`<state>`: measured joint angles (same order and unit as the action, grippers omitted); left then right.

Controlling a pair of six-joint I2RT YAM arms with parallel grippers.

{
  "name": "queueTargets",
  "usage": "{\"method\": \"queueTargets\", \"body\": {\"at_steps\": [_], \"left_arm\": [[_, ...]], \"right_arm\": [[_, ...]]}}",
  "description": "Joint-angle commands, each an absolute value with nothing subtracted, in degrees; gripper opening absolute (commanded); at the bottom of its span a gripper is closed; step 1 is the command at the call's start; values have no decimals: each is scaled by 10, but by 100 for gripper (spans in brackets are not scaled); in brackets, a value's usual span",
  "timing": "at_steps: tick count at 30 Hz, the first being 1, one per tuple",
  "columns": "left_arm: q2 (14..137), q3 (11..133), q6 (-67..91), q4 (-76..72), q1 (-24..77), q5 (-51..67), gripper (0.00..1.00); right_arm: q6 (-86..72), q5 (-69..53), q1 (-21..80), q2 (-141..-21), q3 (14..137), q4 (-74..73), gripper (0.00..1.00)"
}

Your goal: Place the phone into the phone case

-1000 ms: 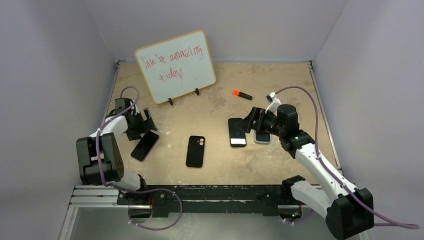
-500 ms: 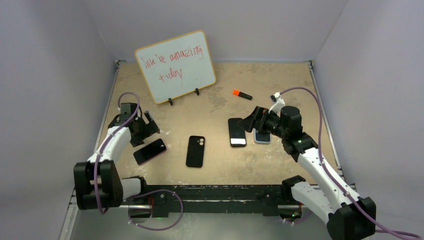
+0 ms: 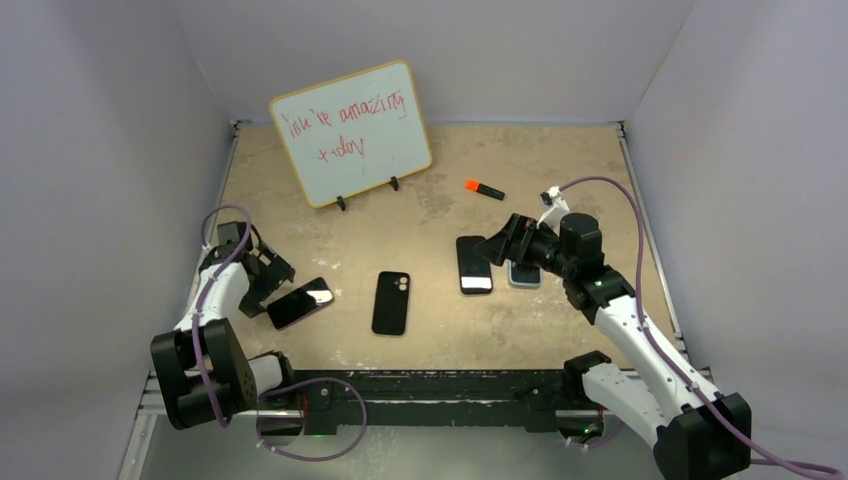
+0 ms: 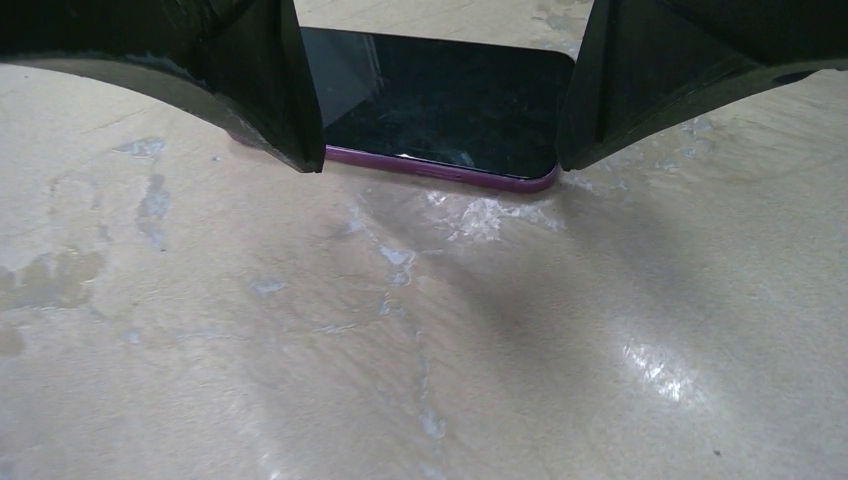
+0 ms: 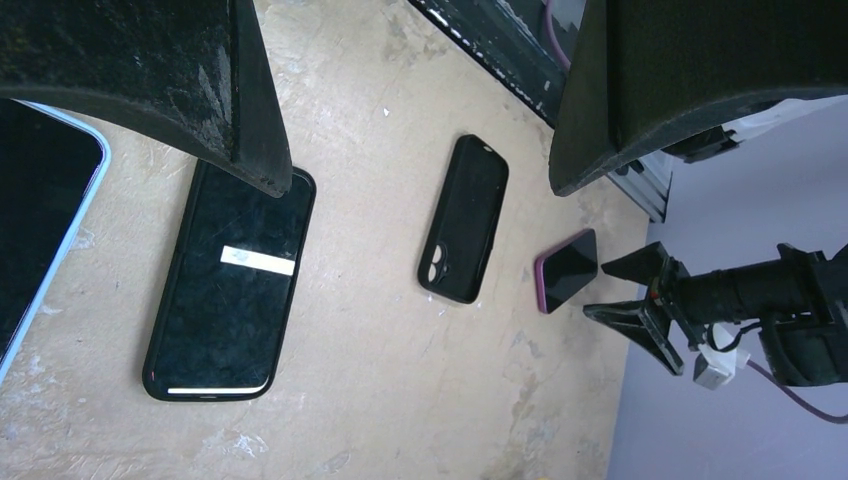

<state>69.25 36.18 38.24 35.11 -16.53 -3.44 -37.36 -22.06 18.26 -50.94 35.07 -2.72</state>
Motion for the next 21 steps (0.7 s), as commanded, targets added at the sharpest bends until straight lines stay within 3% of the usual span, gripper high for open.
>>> {"method": "queueTargets", "body": {"at_steps": [1,14,21], "left_arm": [[700,348,406,341,-170,-48,90],[669,279,470,319,-164,55,90],[598,254,584,342,-55,61,89]], "right_arm": [[-374,-231,182,-504,348,-17,99],[-375,-237,183,-505,346,-15,99],[-380,-240,182,-480,339,-18,99]]}}
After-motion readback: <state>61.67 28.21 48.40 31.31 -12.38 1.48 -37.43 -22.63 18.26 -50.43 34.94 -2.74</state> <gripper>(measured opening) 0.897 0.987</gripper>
